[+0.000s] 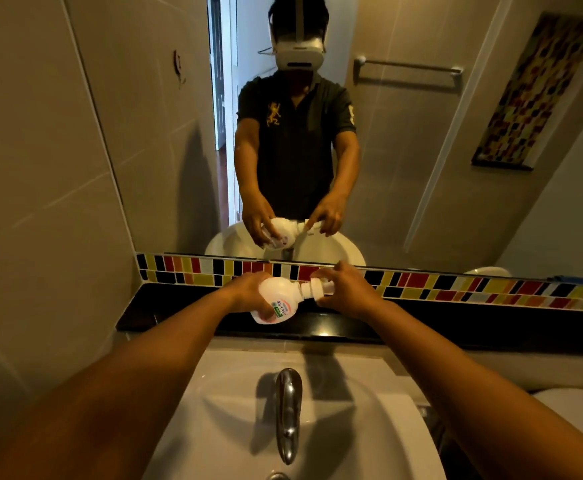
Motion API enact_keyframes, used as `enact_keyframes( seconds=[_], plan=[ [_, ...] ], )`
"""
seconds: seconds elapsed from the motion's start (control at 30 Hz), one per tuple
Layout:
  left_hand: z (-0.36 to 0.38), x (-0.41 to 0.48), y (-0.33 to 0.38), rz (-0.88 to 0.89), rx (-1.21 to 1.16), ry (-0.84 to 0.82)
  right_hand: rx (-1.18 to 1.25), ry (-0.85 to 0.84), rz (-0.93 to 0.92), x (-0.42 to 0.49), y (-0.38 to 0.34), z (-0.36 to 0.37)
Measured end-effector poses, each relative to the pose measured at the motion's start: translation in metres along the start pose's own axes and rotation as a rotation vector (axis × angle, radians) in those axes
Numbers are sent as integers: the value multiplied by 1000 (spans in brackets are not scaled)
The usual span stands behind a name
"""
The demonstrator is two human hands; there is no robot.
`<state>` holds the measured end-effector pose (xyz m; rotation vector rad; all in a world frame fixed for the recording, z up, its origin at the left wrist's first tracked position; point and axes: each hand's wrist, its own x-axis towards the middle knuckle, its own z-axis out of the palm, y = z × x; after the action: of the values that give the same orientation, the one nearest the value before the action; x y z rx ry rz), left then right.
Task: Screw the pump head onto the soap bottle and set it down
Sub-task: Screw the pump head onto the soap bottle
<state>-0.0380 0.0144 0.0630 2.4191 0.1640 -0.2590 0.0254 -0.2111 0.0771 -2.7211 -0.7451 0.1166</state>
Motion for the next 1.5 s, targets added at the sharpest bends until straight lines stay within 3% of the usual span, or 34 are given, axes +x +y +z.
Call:
enact_keyframes(
  seconds=[0.3, 0.5, 0.77, 1.0, 1.37, 1.5],
  plan=[
    [4, -5, 11, 5, -92, -45, -105, 19, -168, -1, -16, -2],
    [1, -6, 7, -1, -227, -78, 637, 55, 47, 3, -16, -20],
    [0, -2, 7, 10, -307, -79, 1209, 57, 176, 5, -8, -13],
    [-2, -1, 7, 6, -332, -126, 1082, 35, 183, 4, -11, -5],
    [-14, -6, 3, 15, -360, -219, 920, -74, 39, 2, -18, -27],
    [-14, -6, 3, 1, -392, -226, 896, -17, 35, 1, -23, -25]
  ],
)
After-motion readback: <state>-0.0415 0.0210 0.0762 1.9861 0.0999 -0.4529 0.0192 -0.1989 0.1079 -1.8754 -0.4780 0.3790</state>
